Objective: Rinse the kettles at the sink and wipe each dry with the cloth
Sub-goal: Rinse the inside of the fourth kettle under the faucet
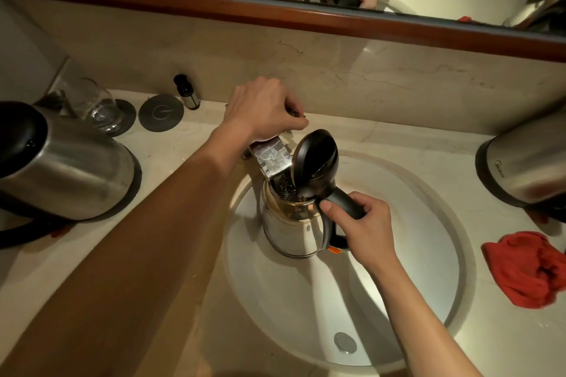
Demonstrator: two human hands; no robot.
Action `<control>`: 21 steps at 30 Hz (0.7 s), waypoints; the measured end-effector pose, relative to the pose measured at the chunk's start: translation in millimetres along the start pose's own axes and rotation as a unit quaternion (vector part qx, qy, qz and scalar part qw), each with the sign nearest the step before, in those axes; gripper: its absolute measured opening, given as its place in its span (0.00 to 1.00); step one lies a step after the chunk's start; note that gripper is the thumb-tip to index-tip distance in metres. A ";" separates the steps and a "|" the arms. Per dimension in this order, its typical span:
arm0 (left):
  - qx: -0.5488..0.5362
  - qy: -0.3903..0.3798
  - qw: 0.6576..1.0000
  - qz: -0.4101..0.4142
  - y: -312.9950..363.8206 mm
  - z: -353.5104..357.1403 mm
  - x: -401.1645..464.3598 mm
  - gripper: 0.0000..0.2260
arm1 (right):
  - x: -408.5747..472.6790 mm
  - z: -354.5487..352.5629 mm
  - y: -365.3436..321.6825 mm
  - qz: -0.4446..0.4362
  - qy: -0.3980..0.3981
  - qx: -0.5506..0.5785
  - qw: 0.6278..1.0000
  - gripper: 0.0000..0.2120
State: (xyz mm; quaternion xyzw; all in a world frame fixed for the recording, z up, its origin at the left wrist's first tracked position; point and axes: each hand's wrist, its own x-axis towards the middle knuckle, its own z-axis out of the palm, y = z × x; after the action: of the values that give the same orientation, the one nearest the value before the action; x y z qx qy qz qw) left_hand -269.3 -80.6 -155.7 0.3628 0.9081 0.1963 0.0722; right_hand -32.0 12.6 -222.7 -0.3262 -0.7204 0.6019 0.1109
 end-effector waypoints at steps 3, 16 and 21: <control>-0.002 0.000 1.000 0.004 -0.8 1.1 0.4 0.09 | 1.2 -0.5 0.5 0.002 -0.002 -0.007 1.000 0.17; 0.003 -0.004 1.000 0.003 -0.4 0.4 0.6 0.10 | 1.0 -1.8 -1.0 0.012 -0.002 -0.012 1.000 0.17; 0.005 -0.007 1.000 0.003 0.2 0.3 0.8 0.10 | 2.0 -1.1 -1.6 0.007 -0.005 -0.014 1.000 0.17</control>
State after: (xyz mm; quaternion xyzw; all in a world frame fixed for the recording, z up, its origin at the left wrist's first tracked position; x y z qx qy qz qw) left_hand -269.6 -79.8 -155.9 0.3675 0.9074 0.1891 0.0761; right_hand -33.5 14.6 -221.4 -0.3299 -0.7271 0.5940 0.0986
